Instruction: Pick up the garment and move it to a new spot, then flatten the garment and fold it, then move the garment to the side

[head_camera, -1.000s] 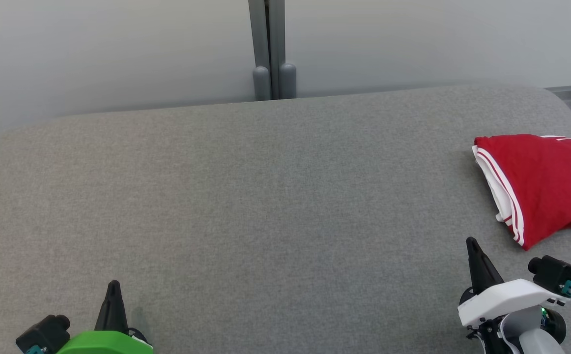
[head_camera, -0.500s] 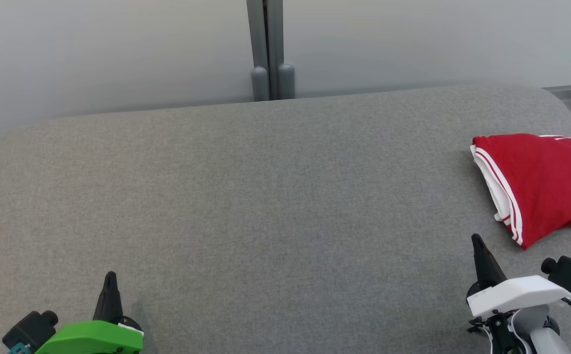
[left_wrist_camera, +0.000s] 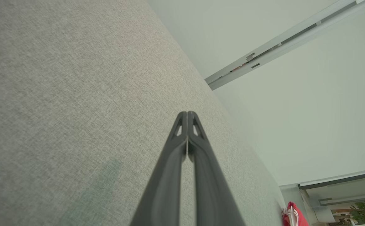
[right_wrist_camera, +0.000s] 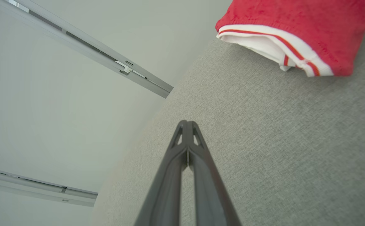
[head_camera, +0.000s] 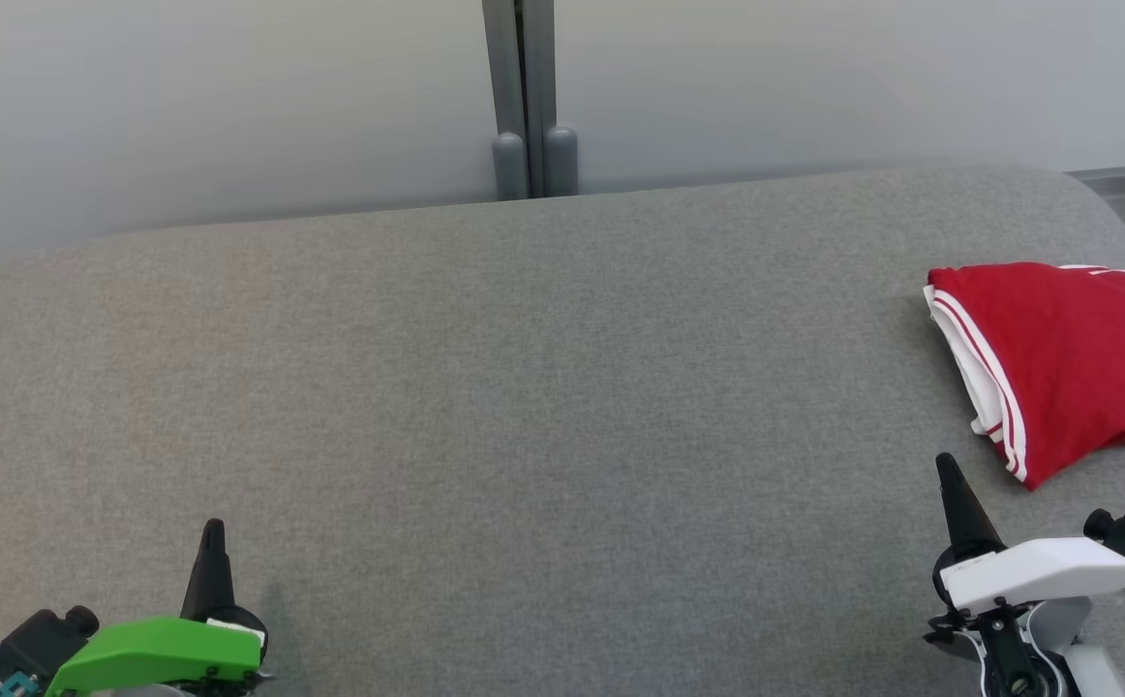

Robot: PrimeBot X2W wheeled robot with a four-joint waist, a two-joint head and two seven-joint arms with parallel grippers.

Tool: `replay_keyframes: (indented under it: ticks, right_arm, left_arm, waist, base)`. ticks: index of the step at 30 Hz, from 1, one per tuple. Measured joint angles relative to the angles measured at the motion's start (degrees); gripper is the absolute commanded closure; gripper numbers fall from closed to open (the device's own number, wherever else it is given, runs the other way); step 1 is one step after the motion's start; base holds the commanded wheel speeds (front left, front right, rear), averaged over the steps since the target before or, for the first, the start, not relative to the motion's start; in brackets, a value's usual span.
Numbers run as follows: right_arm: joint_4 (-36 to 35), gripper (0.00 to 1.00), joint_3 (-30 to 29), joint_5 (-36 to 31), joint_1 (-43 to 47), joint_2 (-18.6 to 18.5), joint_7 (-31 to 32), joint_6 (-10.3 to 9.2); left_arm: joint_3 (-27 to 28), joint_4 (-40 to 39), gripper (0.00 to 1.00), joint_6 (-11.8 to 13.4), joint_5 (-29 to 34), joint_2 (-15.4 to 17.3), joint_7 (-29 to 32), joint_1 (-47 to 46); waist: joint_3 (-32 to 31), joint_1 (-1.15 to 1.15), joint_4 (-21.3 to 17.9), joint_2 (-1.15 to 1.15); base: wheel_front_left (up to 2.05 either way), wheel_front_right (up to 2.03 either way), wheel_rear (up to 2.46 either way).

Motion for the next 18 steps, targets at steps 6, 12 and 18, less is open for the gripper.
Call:
replay_keyframes:
  ticks: [6,12,18]
  right_arm:
    - [-0.6,1.0,-0.2,3.9,0.0,0.0,1.0,0.0]
    - [-1.2,1.0,-0.5,7.5,0.1,-0.1,1.9,0.0]
    - [-1.7,1.0,-0.7,11.0,0.1,-0.1,2.9,0.0]
  left_arm:
    - [0.3,-0.5,1.0,0.0,-3.7,0.0,0.9,-0.5]
    - [0.5,-1.0,1.0,0.0,-7.2,0.0,1.9,-0.8]
    - [0.7,-1.4,1.0,0.0,-10.5,0.0,2.7,-1.2]
  waist:
    - [0.0,0.0,-0.1,0.0]
    - [-0.1,0.0,-0.2,0.0]
    - [-0.1,0.0,-0.3,0.0]
  base:
    - [0.0,0.0,0.0]
    - [0.0,0.0,0.0]
    - [0.0,0.0,0.0]
